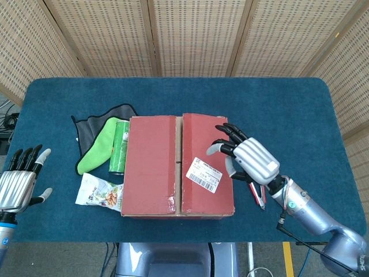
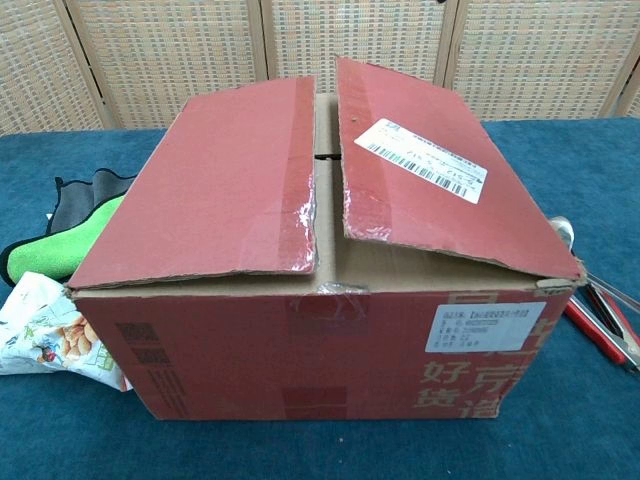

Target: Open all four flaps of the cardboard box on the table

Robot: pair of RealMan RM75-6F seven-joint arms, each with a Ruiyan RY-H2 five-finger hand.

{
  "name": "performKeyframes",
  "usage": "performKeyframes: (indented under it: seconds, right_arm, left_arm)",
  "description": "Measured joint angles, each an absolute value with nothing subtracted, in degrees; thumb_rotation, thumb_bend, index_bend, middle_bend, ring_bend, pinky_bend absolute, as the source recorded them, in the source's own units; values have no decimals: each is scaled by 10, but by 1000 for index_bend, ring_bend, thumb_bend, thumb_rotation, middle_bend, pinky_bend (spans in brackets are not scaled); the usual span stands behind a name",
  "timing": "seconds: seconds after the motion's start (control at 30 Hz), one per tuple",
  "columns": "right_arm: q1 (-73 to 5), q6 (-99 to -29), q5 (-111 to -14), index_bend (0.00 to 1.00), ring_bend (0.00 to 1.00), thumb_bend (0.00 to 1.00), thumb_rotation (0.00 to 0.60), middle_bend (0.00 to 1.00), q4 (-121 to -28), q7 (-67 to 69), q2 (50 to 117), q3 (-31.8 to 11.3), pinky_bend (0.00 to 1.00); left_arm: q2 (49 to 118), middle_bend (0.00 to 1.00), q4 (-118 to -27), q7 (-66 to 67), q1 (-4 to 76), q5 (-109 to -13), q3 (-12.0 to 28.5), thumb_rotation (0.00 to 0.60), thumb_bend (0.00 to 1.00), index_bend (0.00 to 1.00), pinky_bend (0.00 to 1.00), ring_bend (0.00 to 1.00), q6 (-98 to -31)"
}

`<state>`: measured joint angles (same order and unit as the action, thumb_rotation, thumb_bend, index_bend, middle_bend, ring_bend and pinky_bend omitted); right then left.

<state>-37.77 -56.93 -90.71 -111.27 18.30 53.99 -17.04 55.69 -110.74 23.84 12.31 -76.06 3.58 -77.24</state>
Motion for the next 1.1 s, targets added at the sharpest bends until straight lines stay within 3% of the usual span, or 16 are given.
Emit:
performKeyframes:
  seconds: [0.53, 1.1]
  right_arm:
    - [-477, -483, -823, 335, 0, 878, 600, 327, -1097, 89, 636, -179, 0]
    - [-513, -465, -753, 335, 0, 878, 600, 327, -1054, 5, 687, -161, 0]
  left_arm:
    - [564, 0, -1107, 245, 136, -741, 35, 572, 259, 30, 0, 0, -752]
    - [563, 0, -1100, 235, 139, -731, 31, 572, 259, 30, 0, 0, -744]
